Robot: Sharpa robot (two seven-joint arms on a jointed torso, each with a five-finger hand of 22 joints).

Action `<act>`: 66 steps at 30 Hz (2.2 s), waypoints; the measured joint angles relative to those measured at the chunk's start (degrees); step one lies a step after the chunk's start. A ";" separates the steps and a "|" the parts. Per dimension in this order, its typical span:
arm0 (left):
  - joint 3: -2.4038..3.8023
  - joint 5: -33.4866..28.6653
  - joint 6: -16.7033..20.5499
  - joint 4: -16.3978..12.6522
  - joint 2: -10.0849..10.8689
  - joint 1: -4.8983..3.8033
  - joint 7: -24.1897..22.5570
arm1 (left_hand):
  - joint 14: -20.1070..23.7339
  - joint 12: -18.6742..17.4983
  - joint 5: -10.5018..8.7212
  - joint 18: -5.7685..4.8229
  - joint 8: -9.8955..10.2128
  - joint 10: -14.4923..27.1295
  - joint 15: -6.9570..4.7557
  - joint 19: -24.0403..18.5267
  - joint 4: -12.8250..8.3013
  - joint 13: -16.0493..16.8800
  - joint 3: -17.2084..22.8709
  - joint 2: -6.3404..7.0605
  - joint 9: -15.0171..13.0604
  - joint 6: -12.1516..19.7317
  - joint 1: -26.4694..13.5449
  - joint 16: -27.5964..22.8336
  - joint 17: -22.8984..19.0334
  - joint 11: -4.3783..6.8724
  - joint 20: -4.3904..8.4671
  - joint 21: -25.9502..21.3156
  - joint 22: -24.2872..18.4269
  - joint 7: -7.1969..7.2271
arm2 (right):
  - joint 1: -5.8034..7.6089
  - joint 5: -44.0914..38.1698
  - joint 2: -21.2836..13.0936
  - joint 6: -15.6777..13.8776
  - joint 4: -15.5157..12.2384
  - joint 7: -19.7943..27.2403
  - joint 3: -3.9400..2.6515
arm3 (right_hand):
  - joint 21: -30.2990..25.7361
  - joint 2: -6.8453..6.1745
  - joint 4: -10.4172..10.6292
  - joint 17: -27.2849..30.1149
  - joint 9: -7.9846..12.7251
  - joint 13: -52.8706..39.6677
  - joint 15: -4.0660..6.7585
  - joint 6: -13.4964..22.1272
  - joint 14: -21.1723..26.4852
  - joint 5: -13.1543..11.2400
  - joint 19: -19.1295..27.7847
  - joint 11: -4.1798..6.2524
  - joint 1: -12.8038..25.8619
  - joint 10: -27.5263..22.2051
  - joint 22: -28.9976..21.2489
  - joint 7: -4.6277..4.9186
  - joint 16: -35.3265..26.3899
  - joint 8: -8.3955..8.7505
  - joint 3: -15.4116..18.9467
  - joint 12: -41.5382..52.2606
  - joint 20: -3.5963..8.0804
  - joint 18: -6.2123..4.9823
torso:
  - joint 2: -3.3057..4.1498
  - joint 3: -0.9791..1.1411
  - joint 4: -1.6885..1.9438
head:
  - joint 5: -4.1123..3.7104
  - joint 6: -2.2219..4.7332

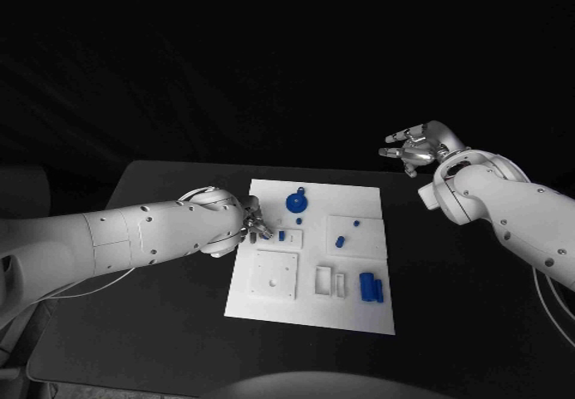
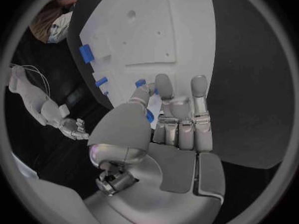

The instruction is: Assemble the parts on the task board

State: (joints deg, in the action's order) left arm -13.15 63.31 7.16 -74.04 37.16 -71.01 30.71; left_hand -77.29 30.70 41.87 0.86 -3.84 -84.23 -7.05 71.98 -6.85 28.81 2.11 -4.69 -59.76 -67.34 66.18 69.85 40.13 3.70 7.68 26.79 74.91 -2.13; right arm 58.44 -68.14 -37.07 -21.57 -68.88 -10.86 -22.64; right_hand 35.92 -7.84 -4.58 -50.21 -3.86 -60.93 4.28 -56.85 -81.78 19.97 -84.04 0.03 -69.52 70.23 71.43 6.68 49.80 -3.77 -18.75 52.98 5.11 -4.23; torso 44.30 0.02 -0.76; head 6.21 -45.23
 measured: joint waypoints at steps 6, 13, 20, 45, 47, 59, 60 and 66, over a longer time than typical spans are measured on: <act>0.18 0.27 0.06 1.04 -0.76 0.45 -0.02 | 0.01 0.00 -0.01 0.00 -0.33 0.00 0.01 0.00 0.00 0.00 0.00 -0.29 -0.01 0.00 -0.29 0.00 -0.01 0.00 0.00 0.00 0.00 0.00 | -0.06 0.00 0.02 0.01 0.02 0.00 0.00 | 0.00 0.00 0.00 0.00 0.00 0.00 0.00 0.01 0.00 0.00 0.00 0.00 0.00 0.00 0.00 -0.01 0.00 0.00 0.00 0.00 0.00 0.00 | 0.01 0.01 -0.05 | -0.01 -0.05; 0.36 0.85 0.15 2.06 -1.53 0.76 -0.16 | -0.08 0.00 0.06 0.00 -0.30 -0.85 0.14 0.00 -0.01 0.00 0.00 -0.29 0.27 -0.25 -0.29 0.00 -0.01 -0.82 0.00 0.00 0.01 0.22 | -0.12 0.00 0.04 0.02 0.04 0.00 0.00 | 0.00 0.00 0.00 0.01 0.00 0.00 0.00 0.05 0.00 0.00 0.00 0.00 0.00 0.00 0.00 -0.04 0.00 0.00 0.00 0.00 0.00 0.00 | 0.02 0.01 -0.07 | -0.15 -0.13; 0.41 1.06 0.05 2.34 -1.72 0.82 -0.31 | -0.23 0.00 0.08 0.00 -0.44 -0.86 0.00 0.00 -0.08 0.01 -0.08 -0.29 0.11 -0.32 -0.29 0.00 -0.01 -0.82 0.00 0.00 0.04 0.29 | -0.18 0.00 0.06 0.03 0.07 0.00 0.00 | 0.00 0.00 0.00 0.01 0.00 0.00 0.00 0.07 0.00 0.00 0.00 0.00 0.00 -0.01 0.00 -0.03 0.00 0.00 0.00 0.00 0.00 0.00 | 0.02 0.02 -0.02 | -0.20 -0.26; 0.21 1.09 0.51 2.98 -1.32 1.30 -0.94 | 1.07 -2.27 -4.17 0.01 -0.33 0.40 -0.42 0.41 14.95 0.51 -5.98 7.16 6.69 -3.36 1.92 -2.67 -3.99 0.40 0.42 -2.44 0.02 3.34 | -0.44 0.03 0.02 0.05 0.20 0.03 0.00 | 0.00 0.23 0.00 0.02 0.00 0.06 0.00 0.06 0.00 2.10 0.00 0.01 0.23 -0.01 -0.20 -0.25 -0.21 0.00 0.00 -0.22 0.00 0.00 | 0.01 0.01 -0.01 | -0.36 -0.16; 0.18 1.07 0.72 3.01 -1.30 1.33 -0.98 | 1.06 -2.50 -4.21 0.00 -0.45 0.40 -0.42 0.41 16.20 0.57 -6.50 7.66 6.67 -3.31 2.41 -2.67 -4.11 0.40 0.42 -2.69 0.02 3.30 | -0.46 0.04 0.01 0.05 0.20 0.03 0.00 | 0.00 0.23 0.00 0.02 0.00 0.06 0.00 0.06 0.00 2.22 0.00 0.01 0.23 -0.01 -0.20 -0.25 -0.21 0.00 0.00 -0.23 0.00 0.00 | 0.00 0.00 -0.01 | -0.38 -0.15; 0.17 0.93 1.92 2.97 -0.81 1.44 -1.26 | 1.19 -2.87 -10.85 0.00 -0.08 0.40 -0.29 0.61 21.31 0.83 -7.49 9.38 6.46 -3.02 2.10 -2.67 -4.29 0.40 0.62 -3.22 0.01 3.61 | -0.56 0.11 -0.04 0.04 0.21 0.03 0.00 | 0.00 0.23 -0.17 0.02 0.00 0.05 0.00 0.21 0.00 2.22 0.00 0.11 0.23 -0.11 -0.20 -0.24 -0.21 0.00 -0.17 -0.22 0.00 0.01 | -0.01 -0.04 0.02 | -0.39 -0.07; 0.17 0.90 2.02 2.97 -0.75 1.45 -1.28 | 1.26 -2.87 -13.69 0.01 -0.04 0.40 -0.22 0.61 22.50 0.92 -6.83 10.27 6.25 -3.21 1.22 -2.67 -4.35 0.40 0.62 -3.34 0.01 3.39 | -0.57 0.12 -0.05 0.04 0.21 0.03 0.00 | 0.00 0.23 -0.17 0.02 0.00 0.05 0.00 0.20 0.00 2.22 0.00 0.11 0.23 -0.11 -0.20 -0.23 -0.21 0.00 -0.17 -0.22 0.00 0.00 | -0.01 -0.04 0.02 | -0.39 -0.06; 0.25 0.68 2.57 2.83 -0.32 1.50 -1.33 | 1.26 -3.33 -20.10 0.00 0.03 0.40 -0.22 0.61 23.42 1.06 -5.06 13.40 5.64 -2.96 -2.69 -2.91 -4.50 0.40 0.61 -3.73 0.01 2.93 | -0.60 0.15 -0.09 0.04 0.22 0.04 0.00 | 0.00 0.23 -0.17 0.02 0.00 0.05 0.00 0.10 0.00 2.21 0.00 0.11 0.23 -0.11 -0.19 -0.12 -0.21 0.00 -0.17 -0.22 0.00 0.00 | -0.01 -0.03 0.01 | -0.37 0.01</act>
State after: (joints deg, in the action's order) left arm -12.90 63.99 9.73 -71.21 36.85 -69.51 29.37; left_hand -76.03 27.38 21.77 0.87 -3.81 -83.83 -7.26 72.59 16.57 29.86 -2.95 8.71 -54.12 -70.30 63.49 66.94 35.62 4.10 8.30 23.06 74.92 0.81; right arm 57.84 -67.99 -37.16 -21.53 -68.66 -10.82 -22.64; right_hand 35.92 -7.61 -4.75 -50.18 -3.86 -60.88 4.27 -56.75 -81.78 22.19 -84.04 0.15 -69.29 70.12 71.23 6.56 49.59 -3.77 -18.92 52.75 5.11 -4.23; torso 44.29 -0.01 -0.75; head 5.84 -45.23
